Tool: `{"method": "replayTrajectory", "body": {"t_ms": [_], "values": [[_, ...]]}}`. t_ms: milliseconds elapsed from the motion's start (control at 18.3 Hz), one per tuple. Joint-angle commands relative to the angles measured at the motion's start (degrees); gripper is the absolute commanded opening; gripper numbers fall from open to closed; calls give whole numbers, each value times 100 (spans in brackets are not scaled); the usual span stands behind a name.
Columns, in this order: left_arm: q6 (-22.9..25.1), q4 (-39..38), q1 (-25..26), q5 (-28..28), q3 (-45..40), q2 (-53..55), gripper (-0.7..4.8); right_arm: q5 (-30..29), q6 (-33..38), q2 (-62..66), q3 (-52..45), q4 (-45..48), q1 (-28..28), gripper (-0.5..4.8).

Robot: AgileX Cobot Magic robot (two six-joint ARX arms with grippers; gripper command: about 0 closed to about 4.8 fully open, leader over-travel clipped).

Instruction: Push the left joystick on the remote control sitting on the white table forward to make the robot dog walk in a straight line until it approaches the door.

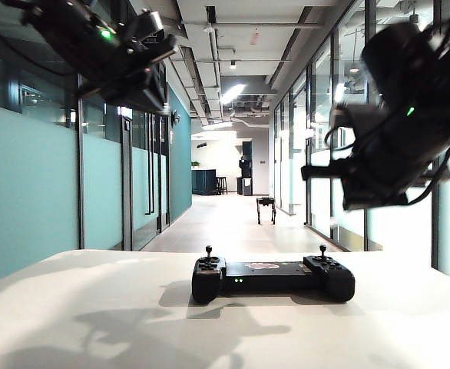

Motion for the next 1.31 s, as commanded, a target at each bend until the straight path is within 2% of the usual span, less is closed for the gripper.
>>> {"method": "replayTrajectory", "body": {"t_ms": [55, 273, 437, 656, 1147, 1311], "values": [[-17, 275, -11, -289, -673, -546, -5, -68, -208, -592, -271, 11, 7, -6], [-13, 586, -11, -568, -1729, -1438, -5, -87, -444, -1537, -588, -232, 7, -5], [142, 822, -11, -730, -2557, -2227, -5, -339, -728, -2175, -640, -507, 7, -6], [247, 1150, -11, -964, -3587, -3320, -5, -765, -739, -2730, -861, -531, 4, -5], [439, 1119, -9, -1329, -5663, -6142, -5, -949, -1045, -3696, -1043, -1386, 4, -6], [446, 592, -9, -1482, -6041, -7064, -5, -994, -1141, -3908, -1091, -1530, 4, -5]]}}
